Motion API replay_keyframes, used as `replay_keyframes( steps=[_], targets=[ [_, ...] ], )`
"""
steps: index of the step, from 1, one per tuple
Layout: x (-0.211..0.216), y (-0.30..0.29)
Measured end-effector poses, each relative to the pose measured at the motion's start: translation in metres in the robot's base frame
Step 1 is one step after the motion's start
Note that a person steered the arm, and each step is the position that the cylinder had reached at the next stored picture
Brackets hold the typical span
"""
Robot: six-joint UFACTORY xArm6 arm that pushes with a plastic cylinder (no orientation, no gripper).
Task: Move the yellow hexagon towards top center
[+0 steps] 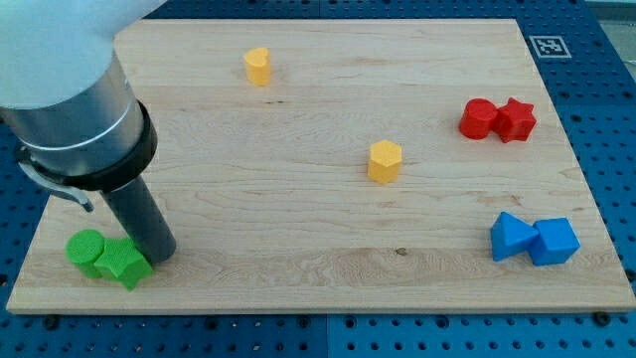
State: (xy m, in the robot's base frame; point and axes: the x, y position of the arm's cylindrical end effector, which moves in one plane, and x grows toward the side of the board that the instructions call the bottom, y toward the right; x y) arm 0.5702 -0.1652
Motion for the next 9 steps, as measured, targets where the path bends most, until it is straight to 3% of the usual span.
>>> replay_keyframes(
  steps=[1, 3, 6, 7, 8, 9],
  targets=[
    [0.0, 0.005],
    [-0.008, 0.068],
    [-0.011, 0.068],
    [-0.047, 0.093],
    [-0.063, 0.152],
    [-0.061, 0.16]
  ],
)
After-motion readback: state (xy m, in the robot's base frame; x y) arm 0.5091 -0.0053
